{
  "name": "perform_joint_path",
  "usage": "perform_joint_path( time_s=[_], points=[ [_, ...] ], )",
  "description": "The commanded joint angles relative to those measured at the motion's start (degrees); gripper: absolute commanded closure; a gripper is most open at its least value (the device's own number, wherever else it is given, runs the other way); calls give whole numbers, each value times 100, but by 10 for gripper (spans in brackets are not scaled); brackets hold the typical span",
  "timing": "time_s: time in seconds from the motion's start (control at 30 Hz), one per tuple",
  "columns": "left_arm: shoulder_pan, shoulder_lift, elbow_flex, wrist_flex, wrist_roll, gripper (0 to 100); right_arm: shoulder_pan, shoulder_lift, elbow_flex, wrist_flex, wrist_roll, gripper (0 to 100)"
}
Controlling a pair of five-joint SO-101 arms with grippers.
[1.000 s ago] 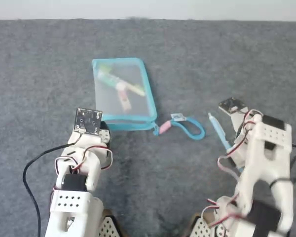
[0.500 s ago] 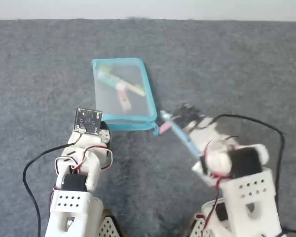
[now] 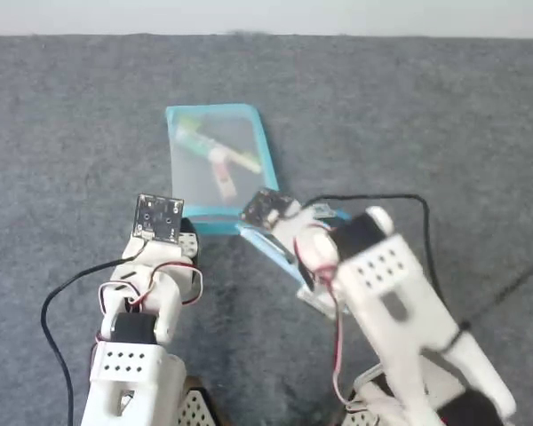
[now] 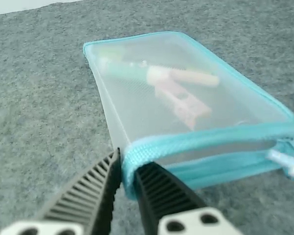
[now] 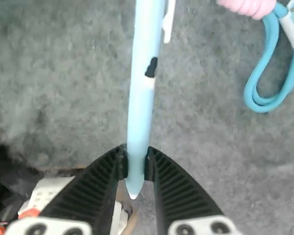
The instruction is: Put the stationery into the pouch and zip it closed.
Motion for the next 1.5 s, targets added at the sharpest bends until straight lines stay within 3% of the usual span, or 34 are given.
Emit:
perform_joint_path(
  time_s=[0.0, 0.4, 0.67, 1.0, 1.27, 1.47],
  points=[
    [0, -114, -189, -18, 53, 987, -75, 462, -774, -180, -211, 991],
    [9, -114, -207, -26, 44, 987, -409, 2404, -2391, -31, -501, 991],
    [9, -114, -207, -35, 35, 987, -646, 1446, -2145, 479, -598, 991],
    [18, -114, -207, -35, 35, 987, -646, 725, -932, 127, -316, 991],
    [18, -114, -207, -35, 44, 987, -637, 1481, -1081, -242, -422, 991],
    [18, -114, -207, -35, 44, 987, -602, 2501, -2075, -154, -466, 991]
  ],
)
